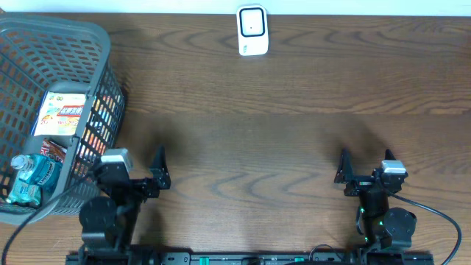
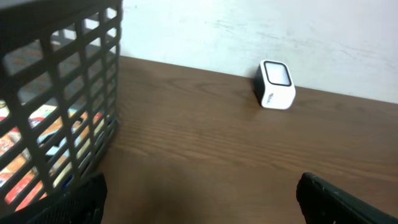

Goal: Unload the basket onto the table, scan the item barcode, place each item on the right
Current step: 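Move the left gripper over the basket toward the teal bottle, then lower the left gripper and grasp the teal bottle's cap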

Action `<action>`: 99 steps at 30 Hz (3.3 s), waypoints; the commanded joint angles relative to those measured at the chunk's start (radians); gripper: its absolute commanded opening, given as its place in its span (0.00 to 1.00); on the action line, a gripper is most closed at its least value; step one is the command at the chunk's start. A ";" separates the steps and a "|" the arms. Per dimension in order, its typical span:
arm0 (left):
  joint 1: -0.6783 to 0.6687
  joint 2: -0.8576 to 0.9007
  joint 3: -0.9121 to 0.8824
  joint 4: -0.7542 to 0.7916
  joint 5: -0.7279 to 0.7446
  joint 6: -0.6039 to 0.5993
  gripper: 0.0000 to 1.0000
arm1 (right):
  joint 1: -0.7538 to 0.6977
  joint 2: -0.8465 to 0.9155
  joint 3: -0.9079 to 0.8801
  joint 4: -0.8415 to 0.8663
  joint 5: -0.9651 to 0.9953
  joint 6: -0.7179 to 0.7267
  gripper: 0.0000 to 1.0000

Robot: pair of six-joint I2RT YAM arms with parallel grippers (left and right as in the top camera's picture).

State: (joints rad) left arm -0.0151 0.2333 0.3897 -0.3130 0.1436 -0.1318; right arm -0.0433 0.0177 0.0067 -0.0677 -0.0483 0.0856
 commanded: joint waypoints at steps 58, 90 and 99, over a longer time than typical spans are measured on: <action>0.318 0.911 1.089 -0.509 -0.365 -0.502 0.98 | 0.006 0.000 -0.001 -0.004 0.005 -0.012 0.99; 0.693 1.088 0.954 -0.583 -0.230 0.507 0.98 | 0.006 0.000 -0.001 -0.004 0.005 -0.012 0.99; 0.693 1.101 0.866 -0.505 -0.230 0.637 0.98 | 0.006 0.000 -0.001 -0.004 0.005 -0.012 0.99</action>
State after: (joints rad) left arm 0.6735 1.3212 1.2560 -0.8280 -0.0963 0.4320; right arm -0.0433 0.0189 0.0067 -0.0681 -0.0483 0.0856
